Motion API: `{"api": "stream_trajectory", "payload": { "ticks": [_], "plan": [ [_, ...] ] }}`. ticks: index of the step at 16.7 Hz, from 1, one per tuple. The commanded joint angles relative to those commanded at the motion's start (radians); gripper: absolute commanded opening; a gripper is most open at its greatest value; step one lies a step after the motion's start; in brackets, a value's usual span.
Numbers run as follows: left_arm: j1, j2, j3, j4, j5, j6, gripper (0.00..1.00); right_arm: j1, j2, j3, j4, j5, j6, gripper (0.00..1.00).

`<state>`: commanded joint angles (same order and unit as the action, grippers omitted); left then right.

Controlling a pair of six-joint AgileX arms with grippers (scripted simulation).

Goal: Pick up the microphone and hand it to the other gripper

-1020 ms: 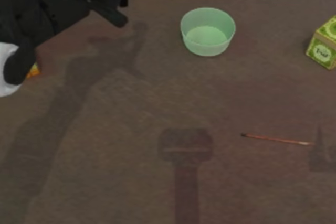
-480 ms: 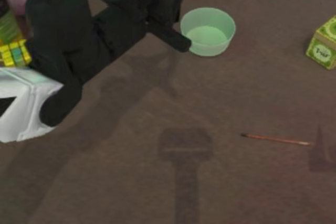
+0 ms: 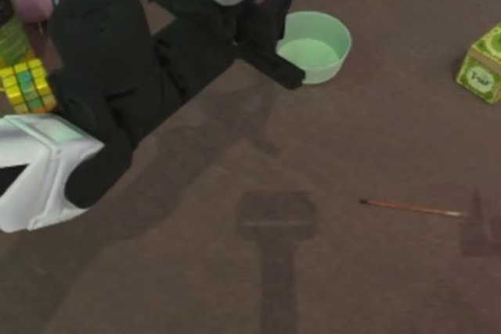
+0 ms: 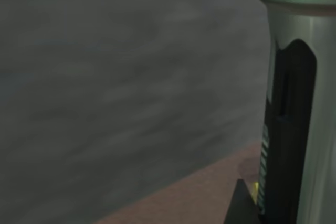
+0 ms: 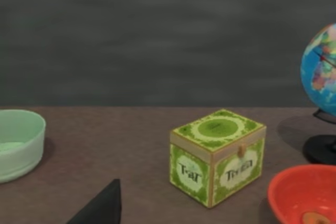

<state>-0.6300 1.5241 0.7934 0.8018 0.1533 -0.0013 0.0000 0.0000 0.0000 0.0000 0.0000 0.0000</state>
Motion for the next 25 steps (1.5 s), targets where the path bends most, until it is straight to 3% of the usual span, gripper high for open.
{"api": "stream_trajectory", "payload": {
  "ticks": [7,10,13,21,25],
  "plan": [
    [-0.003,-0.004,-0.003,0.001,-0.003,-0.001,0.00,0.001,0.001,0.001,0.001,-0.001,0.000,1.00],
    [-0.003,-0.004,-0.003,0.001,-0.003,-0.001,0.00,0.024,0.066,0.060,0.028,-0.045,0.000,1.00],
    [-0.003,-0.004,-0.003,0.001,-0.003,-0.001,0.00,0.072,0.229,0.183,0.082,-0.138,0.000,1.00],
    [-0.003,-0.004,-0.003,0.001,-0.003,-0.001,0.00,0.246,0.907,0.592,0.255,-0.466,0.002,1.00],
    [-0.003,-0.004,-0.003,0.001,-0.003,-0.001,0.00,0.319,1.154,0.765,0.331,-0.602,0.002,1.00]
  ]
}}
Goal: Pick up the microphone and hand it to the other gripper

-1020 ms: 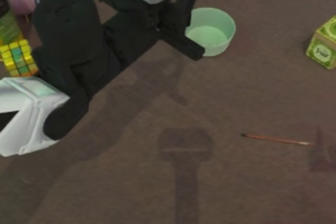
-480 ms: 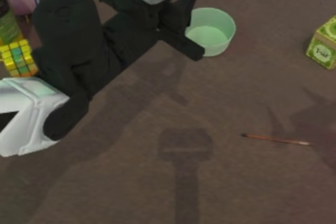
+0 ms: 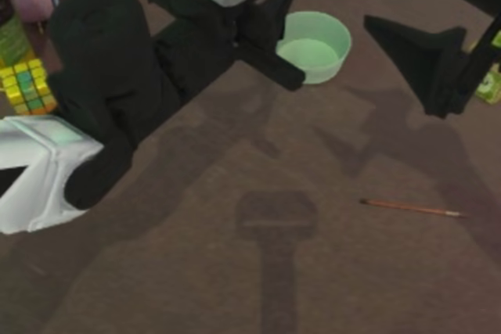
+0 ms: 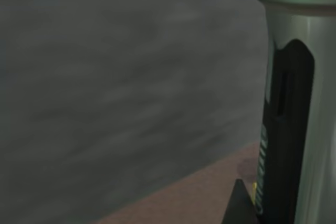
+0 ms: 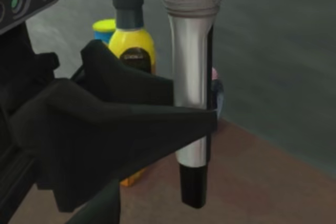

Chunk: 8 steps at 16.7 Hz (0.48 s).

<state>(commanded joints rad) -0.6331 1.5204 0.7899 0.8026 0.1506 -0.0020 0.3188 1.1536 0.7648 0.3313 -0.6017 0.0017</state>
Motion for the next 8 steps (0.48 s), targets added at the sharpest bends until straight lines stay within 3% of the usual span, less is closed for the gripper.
{"api": "stream_trajectory", "payload": {
  "ticks": [4,8],
  "plan": [
    [0.000,0.000,0.000,0.000,0.000,0.000,0.00,0.039,0.127,0.098,0.046,-0.073,-0.003,1.00],
    [0.000,0.000,0.000,0.000,0.000,0.000,0.00,0.042,0.133,0.103,0.049,-0.077,-0.003,1.00]
  ]
}}
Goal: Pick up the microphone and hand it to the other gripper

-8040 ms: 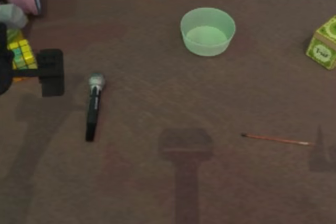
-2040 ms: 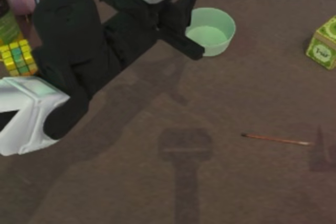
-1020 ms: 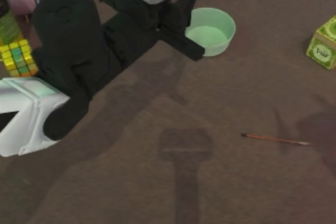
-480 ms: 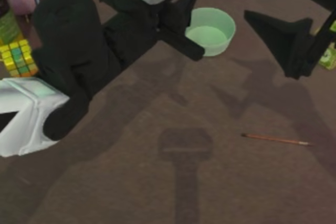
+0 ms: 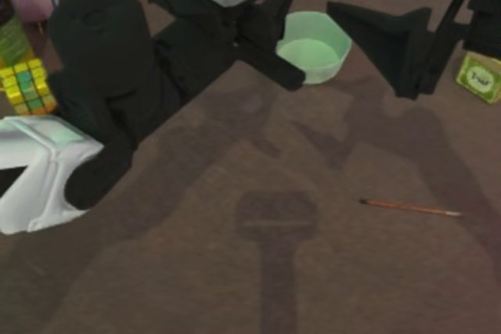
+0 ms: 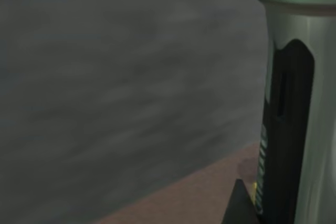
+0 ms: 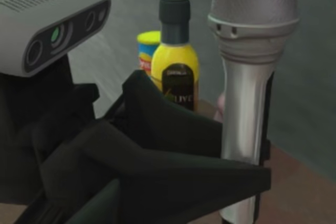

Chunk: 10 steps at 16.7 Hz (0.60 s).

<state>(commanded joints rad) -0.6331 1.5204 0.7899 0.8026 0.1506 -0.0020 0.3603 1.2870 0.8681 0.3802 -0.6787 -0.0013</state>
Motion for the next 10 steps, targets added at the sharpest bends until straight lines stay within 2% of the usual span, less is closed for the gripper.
{"api": "stream_trajectory", "payload": {
  "ticks": [2,4,10],
  "plan": [
    [0.000,0.000,0.000,0.000,0.000,0.000,0.00,-0.003,-0.001,-0.001,-0.001,0.003,0.000,1.00],
    [0.000,0.000,0.000,0.000,0.000,0.000,0.00,0.020,0.037,0.033,0.007,0.022,0.002,1.00],
    [0.000,0.000,0.000,0.000,0.000,0.000,0.00,0.145,0.278,0.226,0.051,0.150,0.007,1.00]
  ]
}}
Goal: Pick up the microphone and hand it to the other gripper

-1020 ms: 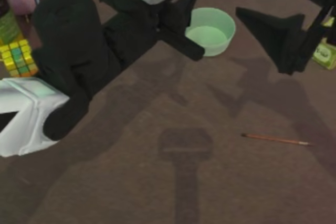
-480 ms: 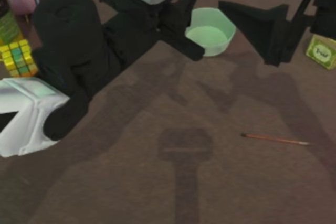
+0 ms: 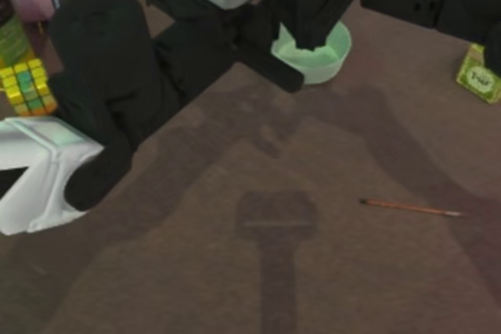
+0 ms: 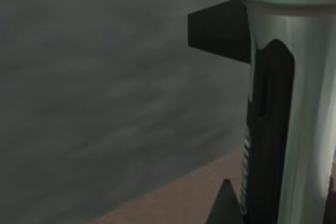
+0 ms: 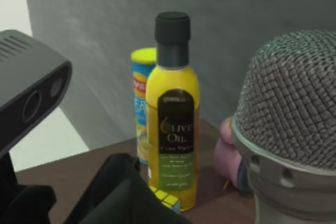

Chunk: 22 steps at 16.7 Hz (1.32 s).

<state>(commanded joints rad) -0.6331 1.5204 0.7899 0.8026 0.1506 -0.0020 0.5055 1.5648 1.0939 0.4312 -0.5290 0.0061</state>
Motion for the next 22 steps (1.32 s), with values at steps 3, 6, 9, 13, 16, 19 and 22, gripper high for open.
{"api": "stream_trajectory", "payload": {
  "ticks": [3,6,9,13,16,19,22],
  "plan": [
    [0.000,0.000,0.000,0.000,0.000,0.000,0.00,0.033,0.053,0.046,0.009,0.034,0.002,1.00],
    [0.000,0.000,0.000,0.000,0.000,0.000,0.00,0.033,0.053,0.046,0.009,0.034,0.002,1.00],
    [0.000,0.000,0.000,0.000,0.000,0.000,0.00,0.033,0.053,0.046,0.009,0.034,0.002,0.77],
    [0.000,0.000,0.000,0.000,0.000,0.000,0.00,0.033,0.053,0.046,0.009,0.034,0.002,0.47],
    [0.000,0.000,0.000,0.000,0.000,0.000,0.00,0.033,0.053,0.046,0.009,0.034,0.002,0.25],
    [0.000,0.000,0.000,0.000,0.000,0.000,0.00,0.033,0.053,0.046,0.009,0.034,0.002,0.02],
    [0.000,0.000,0.000,0.000,0.000,0.000,0.00,0.033,0.053,0.046,0.009,0.034,0.002,0.00]
  ]
}}
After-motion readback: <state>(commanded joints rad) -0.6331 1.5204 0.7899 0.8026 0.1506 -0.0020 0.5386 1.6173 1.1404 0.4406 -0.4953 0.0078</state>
